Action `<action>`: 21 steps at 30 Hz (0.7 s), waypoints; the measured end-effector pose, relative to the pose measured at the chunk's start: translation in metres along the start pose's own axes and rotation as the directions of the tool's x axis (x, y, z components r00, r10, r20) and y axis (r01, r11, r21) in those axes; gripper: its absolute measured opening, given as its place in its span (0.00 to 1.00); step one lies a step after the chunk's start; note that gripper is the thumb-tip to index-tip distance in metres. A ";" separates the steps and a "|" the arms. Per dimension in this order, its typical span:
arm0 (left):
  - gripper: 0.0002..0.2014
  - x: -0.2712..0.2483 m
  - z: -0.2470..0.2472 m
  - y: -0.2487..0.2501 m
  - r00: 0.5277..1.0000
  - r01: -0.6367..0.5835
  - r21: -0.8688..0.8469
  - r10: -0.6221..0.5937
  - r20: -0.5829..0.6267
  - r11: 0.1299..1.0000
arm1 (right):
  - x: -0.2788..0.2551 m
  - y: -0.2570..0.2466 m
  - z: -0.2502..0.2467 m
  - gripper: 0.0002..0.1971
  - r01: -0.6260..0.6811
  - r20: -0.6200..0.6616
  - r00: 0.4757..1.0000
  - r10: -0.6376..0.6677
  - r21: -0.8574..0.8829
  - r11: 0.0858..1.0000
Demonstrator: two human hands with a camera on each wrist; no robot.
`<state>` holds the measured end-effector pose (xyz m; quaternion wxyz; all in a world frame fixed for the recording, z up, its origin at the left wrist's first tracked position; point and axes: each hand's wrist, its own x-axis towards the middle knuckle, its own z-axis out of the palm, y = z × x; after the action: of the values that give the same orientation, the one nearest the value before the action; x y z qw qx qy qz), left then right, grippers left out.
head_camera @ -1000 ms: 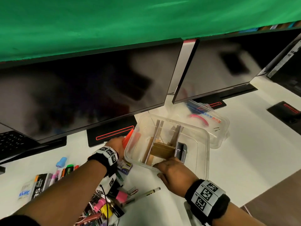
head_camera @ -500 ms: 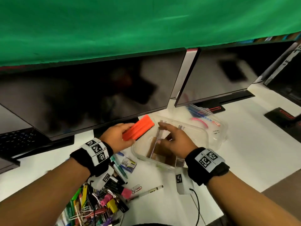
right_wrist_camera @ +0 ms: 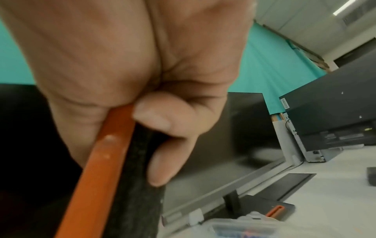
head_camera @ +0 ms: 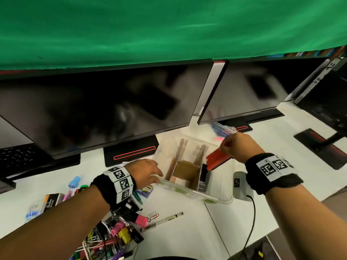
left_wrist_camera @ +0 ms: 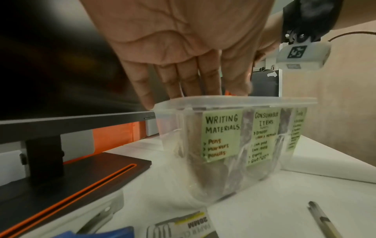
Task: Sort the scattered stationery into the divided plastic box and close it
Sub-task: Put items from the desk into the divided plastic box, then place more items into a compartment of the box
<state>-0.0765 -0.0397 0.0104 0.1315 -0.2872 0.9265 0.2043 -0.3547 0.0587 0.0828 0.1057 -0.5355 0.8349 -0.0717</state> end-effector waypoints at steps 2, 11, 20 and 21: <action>0.16 0.001 0.005 0.000 1.000 0.013 0.013 -0.013 0.010 1.000 | 0.001 0.007 0.010 0.08 -0.072 0.093 0.992 0.079 -0.076 0.994; 0.15 -0.002 0.009 0.002 1.000 0.025 0.014 -0.025 -0.002 1.000 | 0.019 0.007 0.063 0.27 0.063 0.414 0.904 0.108 -0.377 0.924; 0.15 -0.003 0.012 0.004 0.999 0.050 -0.004 -0.050 -0.006 0.999 | 0.030 0.003 0.069 0.23 0.054 0.305 0.947 0.097 -0.451 0.891; 0.15 -0.003 0.012 0.005 0.999 0.052 -0.006 -0.052 -0.009 0.999 | 0.027 -0.004 0.067 0.25 0.066 0.279 0.957 0.084 -0.488 0.871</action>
<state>-0.0754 -0.0292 0.0021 0.1318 -0.3126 0.9187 0.2022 -0.3449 0.0323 0.0163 0.0879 -0.5454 0.8032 0.2230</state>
